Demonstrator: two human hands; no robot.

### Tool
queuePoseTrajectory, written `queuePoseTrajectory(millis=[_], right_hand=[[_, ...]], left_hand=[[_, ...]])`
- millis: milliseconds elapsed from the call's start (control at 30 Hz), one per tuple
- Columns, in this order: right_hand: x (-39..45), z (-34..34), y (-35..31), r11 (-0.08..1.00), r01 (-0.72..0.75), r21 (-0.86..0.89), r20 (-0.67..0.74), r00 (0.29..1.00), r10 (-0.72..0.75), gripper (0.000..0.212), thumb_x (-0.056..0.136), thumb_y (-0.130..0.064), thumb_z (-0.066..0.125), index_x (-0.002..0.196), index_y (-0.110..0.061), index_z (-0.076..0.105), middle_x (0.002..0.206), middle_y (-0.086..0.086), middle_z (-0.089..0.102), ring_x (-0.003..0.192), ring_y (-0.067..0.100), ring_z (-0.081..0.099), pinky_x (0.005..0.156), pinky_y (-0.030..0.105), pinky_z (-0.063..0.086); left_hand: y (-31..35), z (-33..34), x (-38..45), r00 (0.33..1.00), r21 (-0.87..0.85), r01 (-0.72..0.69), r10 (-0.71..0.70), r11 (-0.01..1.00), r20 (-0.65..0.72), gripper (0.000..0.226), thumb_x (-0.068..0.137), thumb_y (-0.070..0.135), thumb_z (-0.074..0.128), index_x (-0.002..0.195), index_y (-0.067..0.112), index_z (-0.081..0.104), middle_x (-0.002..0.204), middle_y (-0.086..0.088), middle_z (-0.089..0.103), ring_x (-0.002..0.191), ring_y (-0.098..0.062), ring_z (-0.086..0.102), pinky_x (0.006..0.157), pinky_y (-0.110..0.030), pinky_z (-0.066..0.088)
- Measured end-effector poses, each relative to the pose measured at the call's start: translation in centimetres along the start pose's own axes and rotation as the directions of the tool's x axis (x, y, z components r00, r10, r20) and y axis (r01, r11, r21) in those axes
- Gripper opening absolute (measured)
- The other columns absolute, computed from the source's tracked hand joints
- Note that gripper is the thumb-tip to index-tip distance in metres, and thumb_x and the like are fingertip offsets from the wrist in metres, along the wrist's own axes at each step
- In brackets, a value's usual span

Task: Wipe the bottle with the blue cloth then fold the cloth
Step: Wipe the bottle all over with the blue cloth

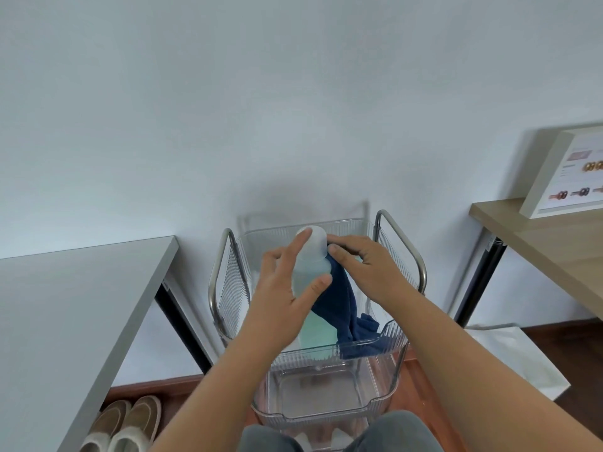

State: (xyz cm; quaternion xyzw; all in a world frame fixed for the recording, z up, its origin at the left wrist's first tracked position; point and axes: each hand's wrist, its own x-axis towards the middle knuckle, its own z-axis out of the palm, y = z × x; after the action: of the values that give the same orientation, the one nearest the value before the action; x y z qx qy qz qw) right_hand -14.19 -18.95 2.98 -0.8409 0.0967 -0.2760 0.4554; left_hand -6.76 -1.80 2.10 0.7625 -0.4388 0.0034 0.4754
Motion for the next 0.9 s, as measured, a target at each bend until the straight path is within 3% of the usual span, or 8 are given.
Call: queuePoseTrajectory(millis=[100, 233, 400, 467, 567, 767, 900], right_hand=[[-0.3, 0.4, 0.0, 0.998, 0.001, 0.062, -0.037, 0.999, 0.001, 0.029, 0.093, -0.037, 0.057, 0.105, -0.063, 0.061, 0.110, -0.034, 0.064, 0.114, 0.000, 0.054, 0.096, 0.026, 0.042], [-0.1, 0.1, 0.3, 1.000, -0.007, 0.019, -0.018, 1.000, 0.008, 0.026, 0.092, -0.042, 0.057, 0.109, -0.061, 0.060, 0.112, -0.030, 0.064, 0.115, -0.001, 0.050, 0.097, 0.024, 0.039], [0.7, -0.5, 0.4, 0.996, 0.000, -0.091, 0.027, 1.000, 0.003, 0.028, 0.090, -0.047, 0.056, 0.118, -0.051, 0.062, 0.119, -0.015, 0.061, 0.122, 0.002, 0.043, 0.109, 0.035, 0.034], [1.0, -0.7, 0.4, 0.993, 0.000, -0.115, 0.051, 0.999, 0.006, 0.029, 0.087, -0.055, 0.052, 0.116, -0.056, 0.059, 0.124, -0.010, 0.060, 0.126, 0.004, 0.041, 0.112, 0.041, 0.030], [1.5, -1.1, 0.3, 0.988, 0.019, -0.152, 0.084, 0.996, -0.007, 0.031, 0.081, -0.065, 0.044, 0.110, -0.065, 0.053, 0.125, -0.015, 0.062, 0.127, 0.002, 0.040, 0.114, 0.044, 0.026], [1.7, -1.6, -0.1, 0.982, 0.024, -0.187, 0.121, 0.993, -0.001, 0.025, 0.081, -0.065, 0.042, 0.104, -0.073, 0.049, 0.110, -0.036, 0.055, 0.123, 0.000, 0.043, 0.113, 0.043, 0.028], [1.1, -1.3, 0.0, 0.992, -0.010, -0.128, 0.107, 0.994, 0.024, 0.036, 0.082, -0.065, 0.043, 0.117, -0.060, 0.054, 0.120, -0.019, 0.062, 0.125, 0.006, 0.046, 0.111, 0.041, 0.032]], left_hand=[[0.2, 0.9, -0.1, 0.993, 0.015, 0.005, -0.003, 1.000, -0.120, 0.061, 0.081, 0.070, 0.054, 0.134, 0.071, 0.025, 0.125, 0.012, 0.042, 0.106, -0.001, 0.052, 0.077, -0.018, 0.045], [-0.4, 0.1, 1.1, 0.995, 0.034, -0.023, 0.026, 0.999, -0.098, 0.057, 0.079, 0.068, 0.057, 0.130, 0.069, 0.032, 0.120, 0.017, 0.049, 0.101, -0.004, 0.057, 0.078, -0.032, 0.055], [-1.4, -1.8, 2.7, 0.997, -0.095, 0.020, -0.013, 0.995, 0.072, 0.058, 0.080, 0.054, 0.071, 0.129, 0.066, 0.040, 0.118, 0.041, 0.046, 0.096, 0.005, 0.061, 0.071, -0.006, 0.047], [-1.7, -2.7, 3.4, 0.984, -0.147, 0.057, -0.031, 0.988, 0.173, 0.062, 0.079, 0.053, 0.073, 0.131, 0.062, 0.041, 0.122, 0.033, 0.047, 0.095, 0.005, 0.062, 0.074, -0.009, 0.048], [-2.1, -3.4, 4.3, 0.961, -0.164, 0.094, -0.046, 0.982, 0.273, 0.068, 0.076, 0.053, 0.072, 0.136, 0.055, 0.039, 0.129, 0.009, 0.051, 0.100, -0.012, 0.065, 0.088, -0.029, 0.054], [-2.0, -3.5, 4.5, 0.939, -0.232, 0.100, -0.015, 0.968, 0.343, 0.057, 0.087, 0.034, 0.071, 0.132, 0.055, 0.042, 0.129, 0.008, 0.052, 0.105, -0.019, 0.065, 0.093, -0.034, 0.053], [-1.3, -1.2, 2.7, 0.975, -0.188, 0.084, -0.041, 0.979, 0.220, 0.057, 0.097, 0.039, 0.056, 0.134, 0.070, 0.026, 0.130, 0.014, 0.038, 0.118, -0.001, 0.047, 0.098, -0.023, 0.040]])
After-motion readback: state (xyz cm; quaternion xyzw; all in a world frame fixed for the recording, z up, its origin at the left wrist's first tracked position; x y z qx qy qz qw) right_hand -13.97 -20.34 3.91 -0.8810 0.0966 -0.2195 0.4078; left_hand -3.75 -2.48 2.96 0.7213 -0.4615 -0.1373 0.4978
